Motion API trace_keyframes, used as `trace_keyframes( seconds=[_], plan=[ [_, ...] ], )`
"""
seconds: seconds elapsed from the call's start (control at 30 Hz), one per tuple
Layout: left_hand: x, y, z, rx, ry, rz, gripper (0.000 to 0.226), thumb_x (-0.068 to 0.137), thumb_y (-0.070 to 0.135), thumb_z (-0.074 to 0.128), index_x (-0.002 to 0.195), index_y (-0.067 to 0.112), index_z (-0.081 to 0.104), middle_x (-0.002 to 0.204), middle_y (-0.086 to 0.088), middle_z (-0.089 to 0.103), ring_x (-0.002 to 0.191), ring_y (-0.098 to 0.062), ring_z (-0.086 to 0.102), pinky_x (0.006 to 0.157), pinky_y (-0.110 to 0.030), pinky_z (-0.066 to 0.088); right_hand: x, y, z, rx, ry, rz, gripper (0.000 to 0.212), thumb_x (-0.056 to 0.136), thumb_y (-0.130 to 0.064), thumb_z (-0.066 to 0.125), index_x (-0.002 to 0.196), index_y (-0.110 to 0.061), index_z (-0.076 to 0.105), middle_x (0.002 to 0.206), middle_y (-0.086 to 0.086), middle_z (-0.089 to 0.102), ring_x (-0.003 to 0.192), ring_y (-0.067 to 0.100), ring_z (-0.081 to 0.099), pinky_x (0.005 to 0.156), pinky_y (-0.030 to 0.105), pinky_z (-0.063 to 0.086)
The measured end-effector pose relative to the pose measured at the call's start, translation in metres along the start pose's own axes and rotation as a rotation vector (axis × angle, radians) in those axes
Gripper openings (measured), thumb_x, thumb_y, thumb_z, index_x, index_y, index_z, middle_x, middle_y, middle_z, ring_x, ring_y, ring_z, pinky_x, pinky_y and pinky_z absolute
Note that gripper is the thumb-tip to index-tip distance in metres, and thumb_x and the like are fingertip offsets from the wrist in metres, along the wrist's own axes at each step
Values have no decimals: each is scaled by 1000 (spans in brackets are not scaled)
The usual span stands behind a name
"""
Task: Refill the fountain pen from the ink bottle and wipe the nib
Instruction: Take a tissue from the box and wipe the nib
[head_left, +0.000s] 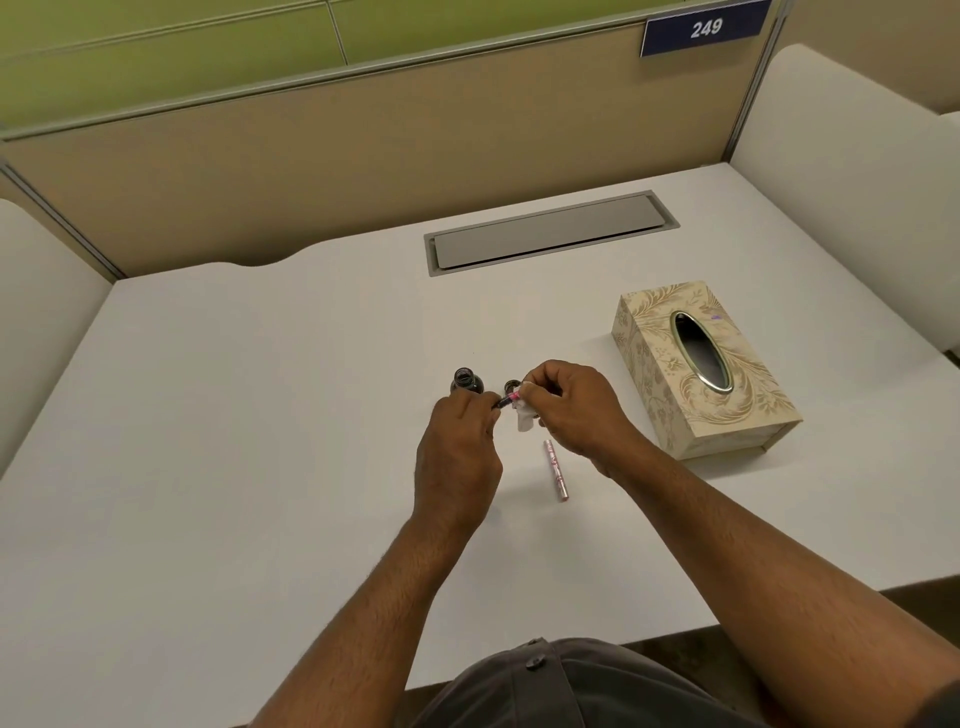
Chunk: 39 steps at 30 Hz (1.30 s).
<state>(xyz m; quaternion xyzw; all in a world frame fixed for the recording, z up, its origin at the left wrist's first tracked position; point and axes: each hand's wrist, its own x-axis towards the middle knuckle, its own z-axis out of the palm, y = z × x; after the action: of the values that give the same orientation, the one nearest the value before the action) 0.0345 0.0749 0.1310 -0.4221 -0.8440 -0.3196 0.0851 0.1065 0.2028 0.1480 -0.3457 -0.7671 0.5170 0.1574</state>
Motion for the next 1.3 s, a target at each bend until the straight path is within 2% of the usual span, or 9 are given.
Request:
trace_keyframes(
  seconds=[0.13, 0.33, 0.5, 0.6, 0.8, 1.0, 1.07, 1.17, 1.3],
  plan=[
    [2, 2, -1, -38, -8, -15, 15, 92, 5, 59, 103, 6, 69, 90, -8, 66, 82, -26, 60, 67, -24, 41, -2, 0, 2, -66, 3, -33, 12, 93, -22, 58, 83, -19, 63, 80, -9, 63, 70, 4, 53, 60, 19, 39],
    [2, -13, -7, -65, 31, -82, 20, 94, 12, 51, 102, 8, 68, 85, -3, 59, 78, -22, 55, 64, -30, 43, 8, 15, -16, 16, 252, 71, 16, 90, -22, 54, 83, -17, 67, 88, -5, 73, 86, 14, 66, 66, 26, 44],
    [8, -15, -6, -164, 52, -127, 18, 93, 13, 53, 101, 9, 69, 86, -1, 62, 78, -18, 57, 67, -15, 36, 10, 6, -18, 114, 146, 78, 10, 86, -27, 63, 81, -23, 69, 84, -7, 74, 87, 15, 70, 81, 40, 58],
    [8, -8, -6, -192, 50, -133, 18, 93, 10, 55, 104, 9, 69, 88, 0, 64, 80, -14, 57, 69, -7, 37, 3, -2, -7, 234, 57, 91, 7, 89, -22, 67, 85, -18, 71, 88, -3, 74, 84, 16, 73, 85, 39, 59],
    [6, 2, -12, -487, -48, -365, 22, 98, 12, 49, 109, 14, 68, 88, 2, 69, 76, -9, 64, 70, -13, 49, -11, -9, 2, 519, -35, 78, 9, 90, -10, 67, 97, -5, 69, 99, 15, 73, 97, 28, 71, 85, 31, 59],
    [5, 4, -11, -561, -102, -477, 23, 99, 16, 46, 108, 16, 68, 83, 2, 70, 71, -9, 62, 70, -20, 52, -10, -8, 3, 258, 52, -23, 5, 87, -21, 71, 91, -19, 73, 87, -3, 76, 86, 16, 72, 85, 41, 59],
    [4, 4, -9, -509, -82, -453, 23, 99, 16, 48, 107, 15, 69, 86, 1, 70, 73, -10, 63, 70, -22, 51, -11, -8, 6, 148, 87, -48, 8, 87, -25, 70, 92, -21, 74, 85, -7, 75, 82, 10, 70, 78, 34, 59],
    [2, 2, -6, -402, -37, -384, 20, 96, 14, 51, 105, 12, 69, 92, -1, 70, 79, -15, 64, 72, -20, 48, -15, -7, 10, 39, 149, -122, 10, 88, -24, 69, 94, -20, 76, 83, -12, 71, 79, -2, 64, 67, 9, 48],
    [1, 2, -7, -327, 20, -309, 18, 95, 12, 54, 105, 10, 69, 96, 0, 69, 84, -9, 60, 72, -3, 39, -18, -5, 14, -1, 187, -164, 8, 88, -23, 69, 93, -20, 75, 84, -14, 69, 80, -6, 63, 66, 1, 43]
  ],
)
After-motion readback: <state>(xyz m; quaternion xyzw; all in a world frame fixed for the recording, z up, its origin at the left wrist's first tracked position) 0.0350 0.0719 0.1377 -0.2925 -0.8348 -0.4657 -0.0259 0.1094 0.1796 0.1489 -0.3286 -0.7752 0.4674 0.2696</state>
